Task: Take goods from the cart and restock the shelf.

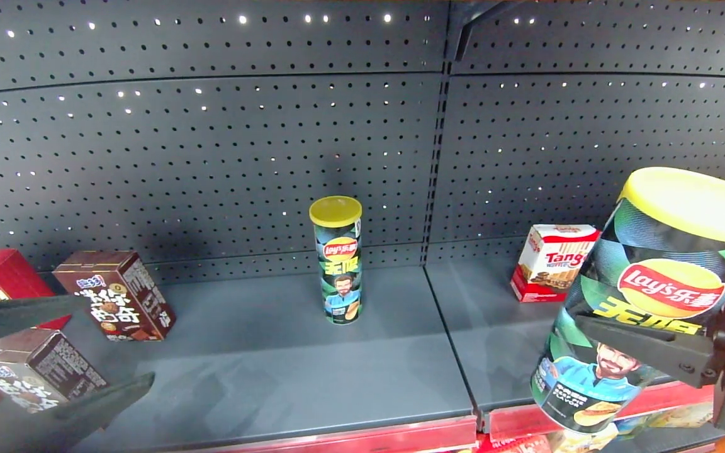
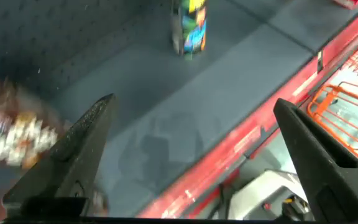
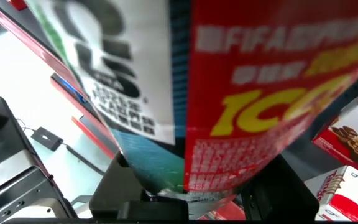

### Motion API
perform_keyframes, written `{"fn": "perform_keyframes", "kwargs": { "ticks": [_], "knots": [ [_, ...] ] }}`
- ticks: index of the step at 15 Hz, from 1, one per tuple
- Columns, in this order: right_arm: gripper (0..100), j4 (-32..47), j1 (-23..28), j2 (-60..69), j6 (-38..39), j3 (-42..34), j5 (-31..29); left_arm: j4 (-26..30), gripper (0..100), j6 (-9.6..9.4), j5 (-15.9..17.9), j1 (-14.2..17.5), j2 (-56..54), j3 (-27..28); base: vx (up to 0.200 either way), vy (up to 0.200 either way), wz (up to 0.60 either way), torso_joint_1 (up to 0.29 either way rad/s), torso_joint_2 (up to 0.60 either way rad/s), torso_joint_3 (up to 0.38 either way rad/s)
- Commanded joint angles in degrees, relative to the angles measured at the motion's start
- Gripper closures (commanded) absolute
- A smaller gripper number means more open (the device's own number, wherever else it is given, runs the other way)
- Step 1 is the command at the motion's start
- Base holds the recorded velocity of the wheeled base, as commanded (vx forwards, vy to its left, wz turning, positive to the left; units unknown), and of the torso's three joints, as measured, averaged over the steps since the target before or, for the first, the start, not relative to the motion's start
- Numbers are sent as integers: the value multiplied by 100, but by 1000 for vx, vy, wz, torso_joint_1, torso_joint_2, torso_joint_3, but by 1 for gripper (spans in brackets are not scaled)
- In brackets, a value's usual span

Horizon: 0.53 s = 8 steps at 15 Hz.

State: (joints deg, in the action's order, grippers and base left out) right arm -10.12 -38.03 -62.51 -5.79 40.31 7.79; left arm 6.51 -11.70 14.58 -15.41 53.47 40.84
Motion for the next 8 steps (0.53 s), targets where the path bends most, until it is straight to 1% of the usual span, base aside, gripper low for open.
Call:
{"fn": "perform_keyframes", "kwargs": {
  "ticks": [1,2,3,4,6,8],
  "knots": [
    [100,-8,-2,-6,-1,-15,3,-475,0,63,-263,-410,955,82,0,0,0,0,0,0],
    [100,-8,7,-6,8,-15,3,-449,0,195,-720,-621,1131,240,0,0,0,0,0,0],
    [100,1,7,-6,8,-24,3,-396,0,335,-948,-920,1289,372,0,0,0,0,0,0],
    [100,1,24,2,8,-32,3,-379,0,423,-1010,-1087,1456,478,0,0,0,0,0,0],
    [100,1,121,11,8,-32,3,-466,0,423,-1089,-1105,1887,592,0,0,0,0,0,0],
    [100,1,165,2,8,-15,12,-748,0,423,-1045,-1105,2229,583,0,0,0,0,0,0]
  ]
}}
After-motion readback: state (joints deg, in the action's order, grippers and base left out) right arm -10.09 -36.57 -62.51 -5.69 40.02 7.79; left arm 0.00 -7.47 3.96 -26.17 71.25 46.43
